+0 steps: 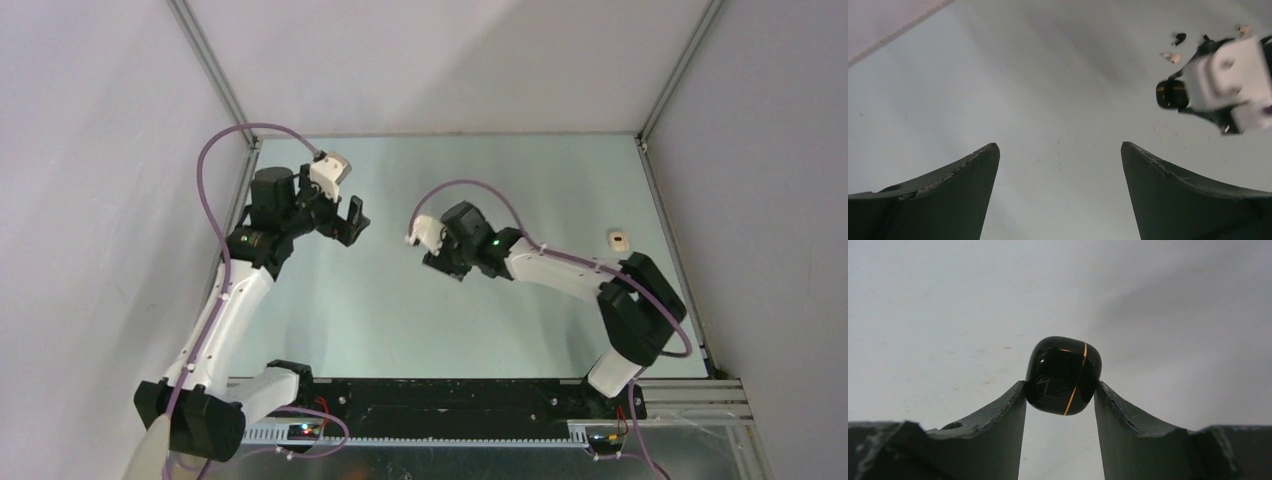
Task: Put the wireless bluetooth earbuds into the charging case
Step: Place the charging case at the center of the board.
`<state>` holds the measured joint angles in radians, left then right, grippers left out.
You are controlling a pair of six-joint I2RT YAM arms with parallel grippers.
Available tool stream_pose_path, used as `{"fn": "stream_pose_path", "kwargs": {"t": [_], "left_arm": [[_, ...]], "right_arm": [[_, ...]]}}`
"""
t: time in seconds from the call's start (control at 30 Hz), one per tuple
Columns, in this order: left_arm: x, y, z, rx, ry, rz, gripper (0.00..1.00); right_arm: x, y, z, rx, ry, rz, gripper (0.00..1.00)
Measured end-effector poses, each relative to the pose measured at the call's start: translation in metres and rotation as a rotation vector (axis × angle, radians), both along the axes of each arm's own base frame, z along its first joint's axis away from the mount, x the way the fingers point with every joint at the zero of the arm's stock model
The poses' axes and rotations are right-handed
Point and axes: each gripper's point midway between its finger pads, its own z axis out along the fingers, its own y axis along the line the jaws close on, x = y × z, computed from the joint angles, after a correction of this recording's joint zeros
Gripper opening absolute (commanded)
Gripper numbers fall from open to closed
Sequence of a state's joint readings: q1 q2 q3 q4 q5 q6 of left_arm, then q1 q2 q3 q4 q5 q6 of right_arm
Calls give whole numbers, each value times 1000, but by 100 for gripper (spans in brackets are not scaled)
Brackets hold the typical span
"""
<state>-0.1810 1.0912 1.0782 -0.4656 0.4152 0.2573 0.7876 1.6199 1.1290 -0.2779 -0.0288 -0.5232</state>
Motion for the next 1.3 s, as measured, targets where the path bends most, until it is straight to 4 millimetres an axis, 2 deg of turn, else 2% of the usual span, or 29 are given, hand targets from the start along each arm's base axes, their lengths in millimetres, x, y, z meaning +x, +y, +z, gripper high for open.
{"fn": "stream_pose_path", "kwargs": {"t": [0.1,0.17,0.3,0.4,0.5,0.7,0.83,0.93,1.03,1.2,1.3], "left_arm": [[-9,3,-10,8,8,8,99],[-13,5,-8,8,-11,13,99],[-14,5,4,-2,-60,13,99],[-12,5,3,-2,-59,13,99],[-12,5,2,-1,-56,14,99],[-12,5,3,-1,-60,15,99],[-12,6,4,0,-65,16,99],[-12,6,4,1,-66,15,99],[-12,6,3,1,-63,15,99],[-10,5,-3,4,-48,13,99],[-9,3,-6,6,-39,8,99]], "right_arm": [[-29,17,-37,-68,90,99,53],[-46,20,-55,-109,145,141,53],[-64,21,-79,-166,233,176,53],[-69,19,-90,-194,271,179,55],[-70,22,-88,-191,280,181,62],[-78,24,-88,-187,327,201,94],[-88,28,-79,-143,411,241,96],[-88,26,-70,-82,483,242,96],[-76,18,-61,-9,547,201,93],[-42,-1,-47,98,614,71,87],[-29,-5,-51,128,650,15,84]]}}
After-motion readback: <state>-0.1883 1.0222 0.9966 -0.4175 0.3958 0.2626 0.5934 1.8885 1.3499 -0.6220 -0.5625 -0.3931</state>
